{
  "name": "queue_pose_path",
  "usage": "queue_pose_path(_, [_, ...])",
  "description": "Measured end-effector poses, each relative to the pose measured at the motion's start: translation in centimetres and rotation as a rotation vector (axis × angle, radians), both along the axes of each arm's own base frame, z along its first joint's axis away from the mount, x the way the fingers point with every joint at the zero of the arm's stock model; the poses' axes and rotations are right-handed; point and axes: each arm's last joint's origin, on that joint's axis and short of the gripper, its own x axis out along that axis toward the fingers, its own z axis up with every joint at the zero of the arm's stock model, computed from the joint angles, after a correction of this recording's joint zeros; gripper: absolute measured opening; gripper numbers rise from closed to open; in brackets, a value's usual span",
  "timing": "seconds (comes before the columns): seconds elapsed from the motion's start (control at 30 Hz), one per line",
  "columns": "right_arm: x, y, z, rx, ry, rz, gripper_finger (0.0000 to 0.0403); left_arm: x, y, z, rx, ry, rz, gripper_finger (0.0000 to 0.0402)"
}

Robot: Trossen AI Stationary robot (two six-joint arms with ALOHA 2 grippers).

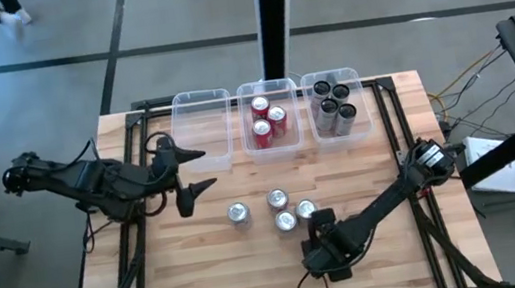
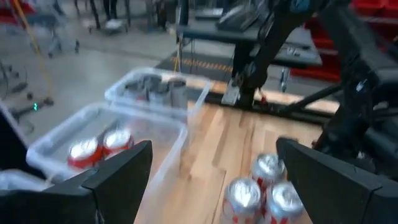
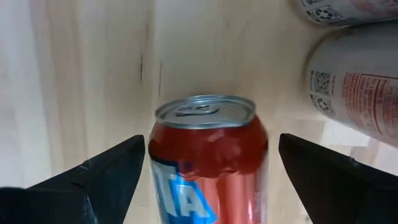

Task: Sort soda cans
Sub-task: Put the red soda can into the middle white bin

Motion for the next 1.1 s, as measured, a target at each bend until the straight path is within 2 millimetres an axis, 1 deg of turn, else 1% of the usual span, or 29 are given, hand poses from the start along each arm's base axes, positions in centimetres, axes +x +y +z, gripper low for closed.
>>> queue_pose_path(0.2, [-0.1, -0.2, -0.3, -0.01, 0.004, -0.065, 0.0363, 1.6, -0.5, 0.8, 0.091, -0.093, -0.032, 0.0345])
queue_pose_path(0.33, [-0.7, 0.3, 0.2, 0.02, 0.041, -0.139, 0.0363, 2.3, -0.7, 1.3, 0.112, -0.098, -0.037, 0.0345])
queue_pose_path(0.4, [-0.8, 0.7, 0.4, 0.052, 0.052, -0.145, 0.0363, 2.4, -0.8, 1.5, 0.119, -0.095, -0.04, 0.0345])
queue_pose_path(0.43, [-0.7, 0.7, 0.5, 0.047, 0.039, -0.157, 0.0364, 2.5, -0.8, 1.6, 0.123, -0.095, -0.041, 0.0345])
queue_pose_path(0.53, [-0.7, 0.8, 2.5, 0.046, -0.037, -0.168, 0.0364, 2.7, -0.9, 1.8, 0.132, -0.089, -0.045, 0.0345])
queue_pose_path(0.57, [-0.8, 0.7, 2.8, 0.036, -0.048, -0.179, 0.0363, 2.8, -0.9, 1.8, 0.132, -0.091, -0.045, 0.0345])
queue_pose_path(0.67, [-1.0, 0.5, 2.6, 0.01, -0.031, -0.216, 0.0364, 2.7, -0.9, 1.9, 0.128, -0.095, -0.044, 0.0345])
queue_pose_path(0.73, [-1.3, 0.6, 3.2, 0.027, -0.039, -0.251, 0.0364, 2.7, -0.9, 1.9, 0.116, -0.097, -0.042, 0.0345])
queue_pose_path(0.83, [-2.4, 1.0, 4.6, 0.032, -0.03, -0.377, 0.0364, 2.7, -1.0, 1.8, 0.099, -0.097, -0.04, 0.0345])
queue_pose_path(1.03, [-3.5, 1.8, 5.6, 0.072, -0.059, -0.85, 0.0364, 2.9, -1.0, 1.4, 0.097, -0.067, -0.041, 0.0345])
queue_pose_path(1.1, [-3.5, 2.1, 5.2, 0.075, -0.056, -0.968, 0.0364, 3.2, -1.1, 1.2, 0.098, -0.059, -0.05, 0.0345])
